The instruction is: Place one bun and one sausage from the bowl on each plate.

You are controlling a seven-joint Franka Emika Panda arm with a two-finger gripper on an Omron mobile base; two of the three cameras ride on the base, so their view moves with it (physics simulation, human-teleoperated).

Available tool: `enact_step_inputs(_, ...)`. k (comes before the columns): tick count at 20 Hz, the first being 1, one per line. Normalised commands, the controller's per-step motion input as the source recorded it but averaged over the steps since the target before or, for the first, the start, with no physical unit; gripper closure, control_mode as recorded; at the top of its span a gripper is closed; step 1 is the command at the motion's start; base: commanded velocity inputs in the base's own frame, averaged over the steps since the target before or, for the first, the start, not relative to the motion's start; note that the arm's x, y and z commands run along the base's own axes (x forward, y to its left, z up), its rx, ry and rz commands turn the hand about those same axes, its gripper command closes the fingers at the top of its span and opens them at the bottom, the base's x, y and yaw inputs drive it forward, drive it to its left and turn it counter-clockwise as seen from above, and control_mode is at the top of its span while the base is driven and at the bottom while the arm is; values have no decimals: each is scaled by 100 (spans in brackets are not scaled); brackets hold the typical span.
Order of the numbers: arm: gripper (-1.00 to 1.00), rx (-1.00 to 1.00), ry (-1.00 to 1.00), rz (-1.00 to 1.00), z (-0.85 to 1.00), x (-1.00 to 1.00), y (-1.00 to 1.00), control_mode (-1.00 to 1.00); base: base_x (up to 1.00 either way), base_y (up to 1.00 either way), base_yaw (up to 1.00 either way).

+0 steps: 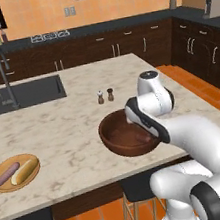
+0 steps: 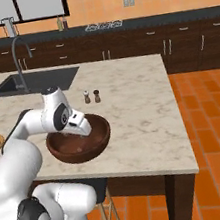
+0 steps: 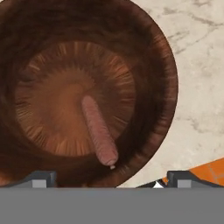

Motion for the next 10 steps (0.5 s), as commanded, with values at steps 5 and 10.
enact_step_inputs(5, -100, 0, 8, 6, -30, -6, 0, -100, 0, 0, 0)
enact_step_inputs(10, -100, 0, 4, 9, -27, 1, 0, -100, 0, 0, 0)
